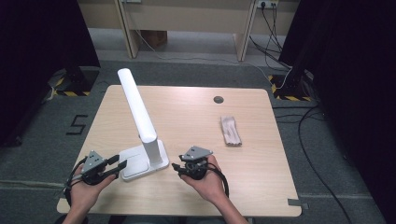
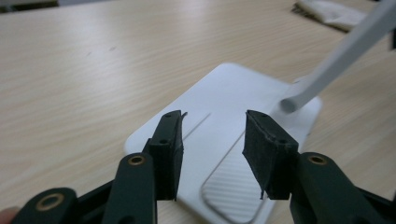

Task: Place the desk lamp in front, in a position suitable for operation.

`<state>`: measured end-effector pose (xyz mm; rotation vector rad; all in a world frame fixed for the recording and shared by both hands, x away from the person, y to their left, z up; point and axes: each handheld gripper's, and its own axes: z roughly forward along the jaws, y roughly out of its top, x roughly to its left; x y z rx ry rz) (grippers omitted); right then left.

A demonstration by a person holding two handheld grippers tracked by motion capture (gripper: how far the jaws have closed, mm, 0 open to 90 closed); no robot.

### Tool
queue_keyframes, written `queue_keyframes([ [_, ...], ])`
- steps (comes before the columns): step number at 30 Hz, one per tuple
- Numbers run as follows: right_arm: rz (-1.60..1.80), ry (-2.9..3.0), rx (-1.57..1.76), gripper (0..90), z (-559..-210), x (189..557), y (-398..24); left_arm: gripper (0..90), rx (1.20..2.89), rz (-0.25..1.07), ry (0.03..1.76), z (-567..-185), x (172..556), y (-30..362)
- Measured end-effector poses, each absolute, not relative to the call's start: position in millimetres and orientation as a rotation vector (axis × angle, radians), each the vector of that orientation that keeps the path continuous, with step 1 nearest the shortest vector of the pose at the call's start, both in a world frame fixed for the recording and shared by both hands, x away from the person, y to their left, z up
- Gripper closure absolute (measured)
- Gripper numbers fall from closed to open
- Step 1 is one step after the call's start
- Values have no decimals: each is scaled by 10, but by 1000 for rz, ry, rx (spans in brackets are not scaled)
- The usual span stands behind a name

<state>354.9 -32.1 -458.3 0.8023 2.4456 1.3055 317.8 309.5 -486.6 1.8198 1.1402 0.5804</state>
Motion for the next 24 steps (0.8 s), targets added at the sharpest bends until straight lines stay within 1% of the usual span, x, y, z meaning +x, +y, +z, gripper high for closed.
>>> queue_keyframes([
  [4,1378,2433,717,507,-4427,3586,-172,589,1848,551,1191,-4912,3177,3128],
  [8,1414,2435,637,478,-4322,3635,-25,637,1850,559,1265,-4941,3162,3199],
  [12,1430,2431,617,481,-4293,3638,45,691,1868,551,1300,-4991,3167,3233],
  [20,1474,2442,596,500,-4320,3666,174,734,1907,519,1335,-5031,3239,3205],
  [24,1482,2448,560,549,-4320,3674,226,758,1922,489,1350,-5084,3296,3203],
])
